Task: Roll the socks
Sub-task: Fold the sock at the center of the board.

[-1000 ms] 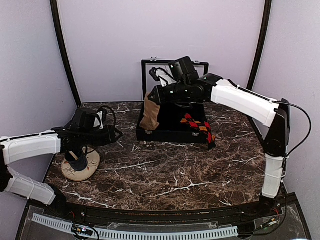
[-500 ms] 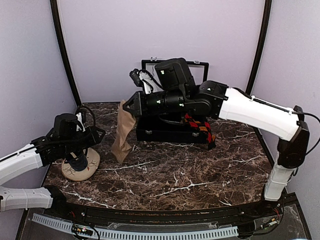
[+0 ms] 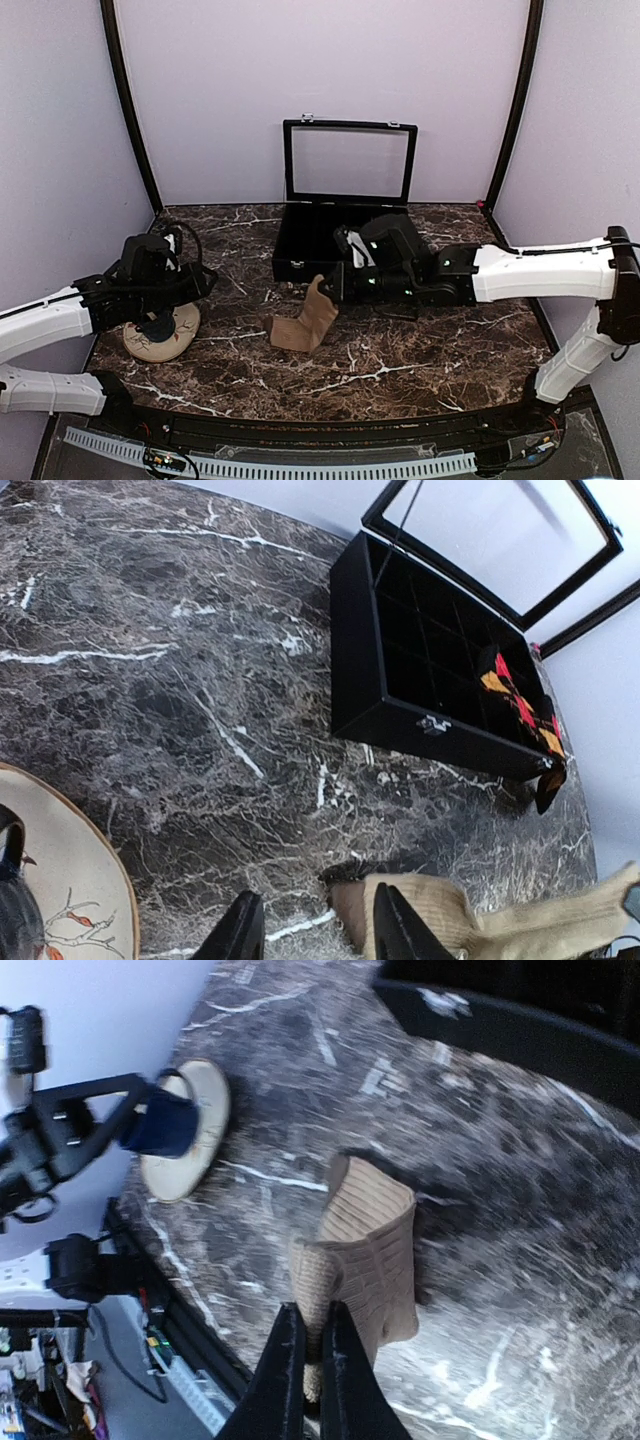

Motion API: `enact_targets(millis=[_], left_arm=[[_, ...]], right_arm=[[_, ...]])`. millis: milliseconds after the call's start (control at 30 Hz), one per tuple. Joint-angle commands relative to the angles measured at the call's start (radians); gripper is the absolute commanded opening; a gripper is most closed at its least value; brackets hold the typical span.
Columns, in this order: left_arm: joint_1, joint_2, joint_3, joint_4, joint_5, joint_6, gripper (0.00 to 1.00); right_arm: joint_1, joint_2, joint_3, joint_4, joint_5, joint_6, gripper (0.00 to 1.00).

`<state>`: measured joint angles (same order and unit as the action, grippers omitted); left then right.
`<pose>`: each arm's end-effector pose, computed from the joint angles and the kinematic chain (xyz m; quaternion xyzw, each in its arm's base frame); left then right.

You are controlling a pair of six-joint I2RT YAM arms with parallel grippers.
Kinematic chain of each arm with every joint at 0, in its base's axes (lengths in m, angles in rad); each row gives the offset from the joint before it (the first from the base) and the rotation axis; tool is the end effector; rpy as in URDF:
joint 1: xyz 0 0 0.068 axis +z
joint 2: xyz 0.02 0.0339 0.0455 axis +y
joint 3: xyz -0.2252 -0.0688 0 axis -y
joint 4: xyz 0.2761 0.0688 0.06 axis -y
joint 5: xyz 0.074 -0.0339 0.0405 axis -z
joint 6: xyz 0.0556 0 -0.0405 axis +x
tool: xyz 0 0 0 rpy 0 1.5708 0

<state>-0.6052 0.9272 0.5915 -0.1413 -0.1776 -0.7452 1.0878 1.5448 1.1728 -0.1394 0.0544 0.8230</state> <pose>0.2356 -0.1510 0.2002 -0.1055 0.8455 -0.2646 0.4517 0.1913 0.3583 0.2308 -0.1003 0.8569 0.3989 0.3107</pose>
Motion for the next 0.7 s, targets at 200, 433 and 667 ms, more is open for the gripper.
enact_targets(millis=[200, 433, 667], left_arm=[[-0.197, 0.139, 0.018, 0.086, -0.042, 0.059, 0.39], [-0.300, 0.275, 0.040, 0.234, 0.078, 0.143, 0.40], [-0.364, 0.466, 0.148, 0.277, 0.165, 0.214, 0.40]], right_arm=[[-0.077, -0.151, -0.327, 0.092, 0.232, 0.104, 0.05], [-0.086, -0.235, -0.406, 0.011, 0.386, 0.140, 0.07], [-0.111, -0.287, -0.450, -0.060, 0.422, 0.154, 0.08]])
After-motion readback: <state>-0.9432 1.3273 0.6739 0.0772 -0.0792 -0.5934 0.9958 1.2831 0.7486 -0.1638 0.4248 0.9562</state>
